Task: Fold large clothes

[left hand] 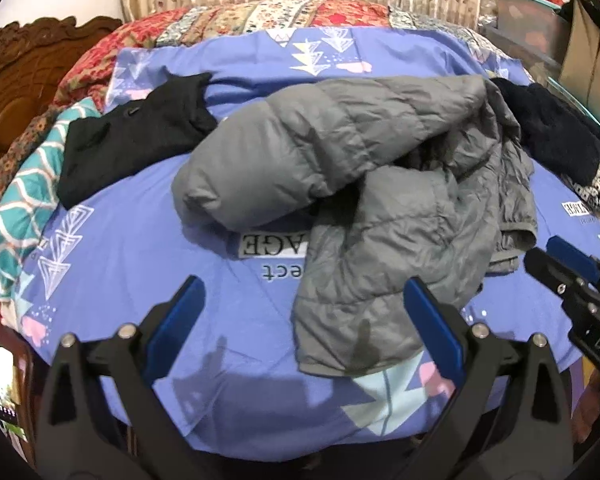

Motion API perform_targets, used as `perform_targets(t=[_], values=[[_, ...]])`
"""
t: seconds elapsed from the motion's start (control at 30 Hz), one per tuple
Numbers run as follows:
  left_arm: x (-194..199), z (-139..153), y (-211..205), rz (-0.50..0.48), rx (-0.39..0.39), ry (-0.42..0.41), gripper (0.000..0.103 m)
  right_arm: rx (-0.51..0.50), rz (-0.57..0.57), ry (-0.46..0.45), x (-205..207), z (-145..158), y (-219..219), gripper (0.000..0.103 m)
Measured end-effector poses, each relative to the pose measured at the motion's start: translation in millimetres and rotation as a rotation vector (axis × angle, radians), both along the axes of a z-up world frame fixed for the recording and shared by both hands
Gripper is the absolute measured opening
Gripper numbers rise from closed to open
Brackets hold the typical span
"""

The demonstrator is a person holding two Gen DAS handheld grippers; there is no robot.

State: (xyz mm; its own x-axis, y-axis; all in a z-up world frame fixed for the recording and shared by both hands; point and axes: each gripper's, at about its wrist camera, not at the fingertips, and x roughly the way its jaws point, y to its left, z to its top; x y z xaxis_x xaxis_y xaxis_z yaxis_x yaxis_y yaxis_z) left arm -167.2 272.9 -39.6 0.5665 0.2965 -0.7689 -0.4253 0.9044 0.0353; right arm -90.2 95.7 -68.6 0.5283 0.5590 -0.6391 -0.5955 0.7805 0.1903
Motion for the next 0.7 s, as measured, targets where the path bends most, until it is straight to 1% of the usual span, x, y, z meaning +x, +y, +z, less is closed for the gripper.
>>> perform_targets(t=[0.07,0.17,0.23,0.3,0.37,0.43,0.5,0.53,0.6,0.63,0.7], values=[[-2.8,-0.5,5.9,0.015,-0.005,-0.004,0.095,-0.012,0.016,-0.021,-0.1,4.9,6.4,0.067],[-11.0,-2.8,18.8,0.046,-0.015,-0.011,0.095,-0.049,0.069,-0.073,-2.8,12.9,23.7,0.067],[-17.8,-5.7,28.7,0.067,-0.014,-0.012,0.095,-0.086,0.113,-0.114,-5.9,16.0,39.0,0.067],[-26.6,-9.8,42.9,0.097,-0.014,-0.007,0.096,-0.153,0.188,-0.166,-11.6,16.3,61.5,0.070],[-35.6,-14.7,57.6,0.135,-0.014,-0.001,0.096,-0.245,0.284,-0.261,-22.5,15.1,87.7,0.074],[-48.1,-22.1,76.6,0.184,-0.009,0.008,0.096,-0.355,0.384,-0.419,-38.1,7.9,115.7,0.078],[-59.1,-29.3,91.4,0.225,-0.002,0.022,0.095,-0.451,0.459,-0.538,-48.5,-3.4,140.1,0.084],[-66.7,-35.1,102.5,0.254,-0.001,0.038,0.096,-0.520,0.507,-0.616,-53.6,-13.1,157.2,0.087],[-79.3,-44.6,119.0,0.298,-0.011,0.058,0.096,-0.615,0.553,-0.726,-57.2,-28.1,181.6,0.089],[-84.7,-47.3,123.9,0.314,-0.010,0.062,0.096,-0.675,0.568,-0.807,-57.2,-38.2,198.3,0.090],[-97.1,-52.2,134.8,0.349,0.002,0.070,0.096,-0.753,0.587,-0.910,-53.0,-54.0,219.8,0.093]])
